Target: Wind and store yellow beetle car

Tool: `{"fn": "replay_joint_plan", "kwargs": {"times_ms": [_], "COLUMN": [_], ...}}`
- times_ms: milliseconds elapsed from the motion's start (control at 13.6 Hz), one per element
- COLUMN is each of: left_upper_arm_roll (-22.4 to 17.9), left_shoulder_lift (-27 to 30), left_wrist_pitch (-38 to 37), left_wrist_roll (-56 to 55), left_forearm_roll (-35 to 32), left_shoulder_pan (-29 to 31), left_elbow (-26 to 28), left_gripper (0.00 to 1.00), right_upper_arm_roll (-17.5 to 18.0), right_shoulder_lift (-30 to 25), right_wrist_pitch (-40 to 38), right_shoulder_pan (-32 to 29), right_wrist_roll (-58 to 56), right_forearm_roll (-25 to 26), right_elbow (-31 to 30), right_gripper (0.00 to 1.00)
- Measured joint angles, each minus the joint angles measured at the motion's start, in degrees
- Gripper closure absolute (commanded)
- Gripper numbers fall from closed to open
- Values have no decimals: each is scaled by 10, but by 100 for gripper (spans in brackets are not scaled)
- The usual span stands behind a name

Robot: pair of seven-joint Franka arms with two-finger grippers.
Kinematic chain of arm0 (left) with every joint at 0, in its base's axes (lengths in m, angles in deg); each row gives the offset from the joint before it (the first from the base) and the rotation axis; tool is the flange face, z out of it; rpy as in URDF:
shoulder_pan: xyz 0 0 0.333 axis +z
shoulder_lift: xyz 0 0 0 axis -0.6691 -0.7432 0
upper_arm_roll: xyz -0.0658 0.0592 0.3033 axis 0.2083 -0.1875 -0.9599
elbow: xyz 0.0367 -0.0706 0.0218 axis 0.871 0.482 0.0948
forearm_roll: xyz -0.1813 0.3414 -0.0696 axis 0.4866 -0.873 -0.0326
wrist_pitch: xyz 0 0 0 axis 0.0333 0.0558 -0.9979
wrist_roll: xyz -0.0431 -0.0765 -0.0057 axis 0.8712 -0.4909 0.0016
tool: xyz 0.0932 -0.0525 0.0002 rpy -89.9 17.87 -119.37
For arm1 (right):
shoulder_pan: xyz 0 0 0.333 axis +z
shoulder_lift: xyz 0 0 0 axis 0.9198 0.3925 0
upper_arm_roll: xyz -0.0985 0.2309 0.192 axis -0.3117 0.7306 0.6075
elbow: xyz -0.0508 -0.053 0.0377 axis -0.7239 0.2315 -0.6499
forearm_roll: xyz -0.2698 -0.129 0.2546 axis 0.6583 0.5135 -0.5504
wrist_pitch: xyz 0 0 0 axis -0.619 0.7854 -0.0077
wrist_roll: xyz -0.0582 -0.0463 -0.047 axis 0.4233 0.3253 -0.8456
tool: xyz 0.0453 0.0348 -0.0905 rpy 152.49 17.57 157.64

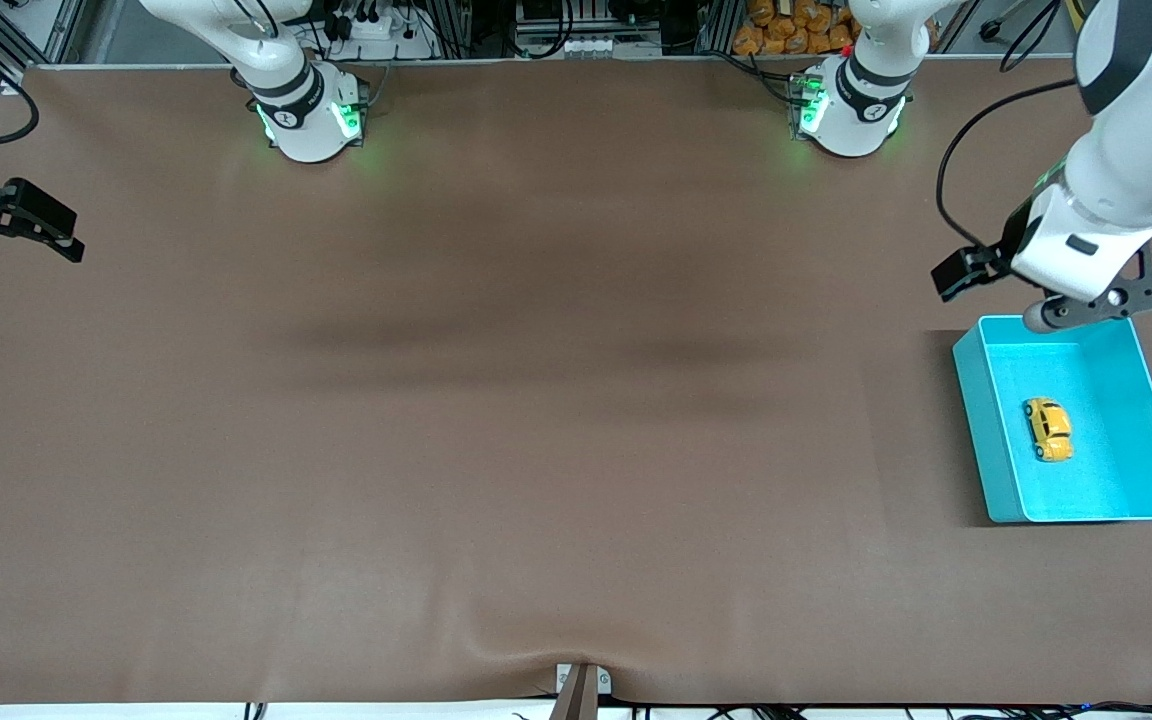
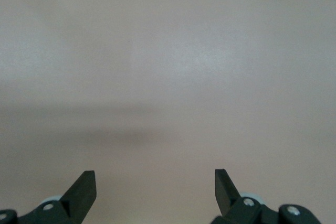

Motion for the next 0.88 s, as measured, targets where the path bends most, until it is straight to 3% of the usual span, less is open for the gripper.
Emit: {"fn": "replay_joint_plan", "kwargs": {"times_ms": [441,883], "left_upper_arm_roll": [-2,-9], "left_shoulder_lift": [0,0], "left_wrist_pitch": [-60,-80], "left_wrist_roll": [48,88], "left_forearm_roll": [0,0], "left_shoulder_pan": [4,20], "left_elbow": [-54,-69], "left_gripper": [0,0], "right_upper_arm_roll": [0,0], "right_shoulder_lift": [0,0], "right_wrist_pitch": [0,0], "right_shoulder_pan": [0,0], "right_wrist_roll": [0,0], "right_forearm_roll": [0,0], "right_elbow": [0,0], "right_gripper": [0,0]}}
